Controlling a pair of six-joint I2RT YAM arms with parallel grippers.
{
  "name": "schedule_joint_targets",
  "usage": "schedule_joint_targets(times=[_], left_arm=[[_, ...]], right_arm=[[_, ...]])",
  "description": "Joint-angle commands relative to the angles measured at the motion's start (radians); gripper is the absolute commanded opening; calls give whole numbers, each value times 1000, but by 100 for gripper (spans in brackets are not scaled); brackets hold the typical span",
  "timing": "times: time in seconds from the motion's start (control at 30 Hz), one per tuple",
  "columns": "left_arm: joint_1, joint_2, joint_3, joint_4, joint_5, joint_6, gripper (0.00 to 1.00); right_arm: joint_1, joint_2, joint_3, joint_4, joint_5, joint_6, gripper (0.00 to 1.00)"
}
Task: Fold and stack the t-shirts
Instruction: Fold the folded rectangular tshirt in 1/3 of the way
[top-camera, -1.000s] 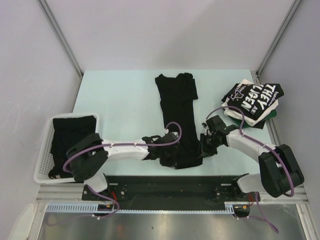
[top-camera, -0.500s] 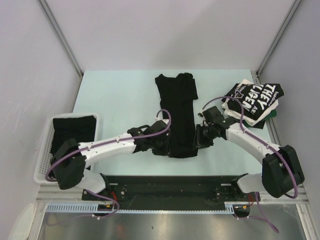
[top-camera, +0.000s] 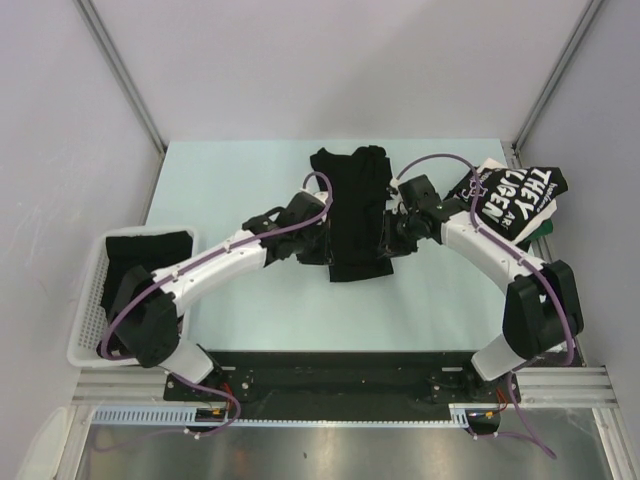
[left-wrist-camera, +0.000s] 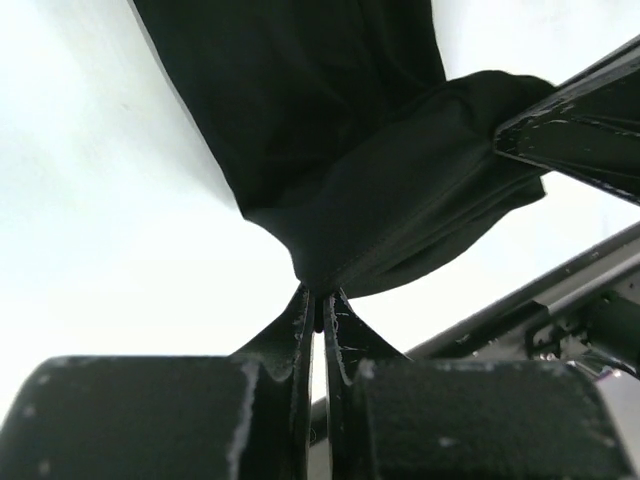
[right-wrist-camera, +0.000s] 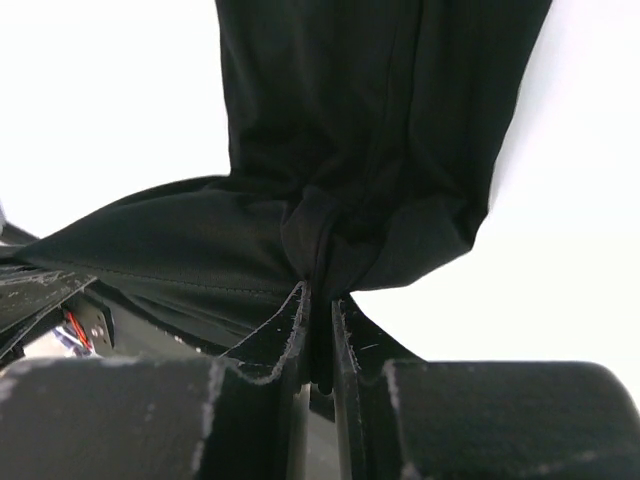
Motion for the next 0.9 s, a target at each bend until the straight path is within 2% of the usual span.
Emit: schedule_joint_targets(times=[0.0, 0.4, 0.87], left_arm=[[54, 70, 92, -30, 23, 98, 6], [163, 247, 270, -20, 81, 176, 5], [230, 538, 538, -31, 156, 205, 5]], right_arm=[[-32, 49, 89, -2, 39, -52, 14], [-91, 244, 282, 0, 24, -95, 13], [-125, 543, 641, -71, 24, -131, 11]])
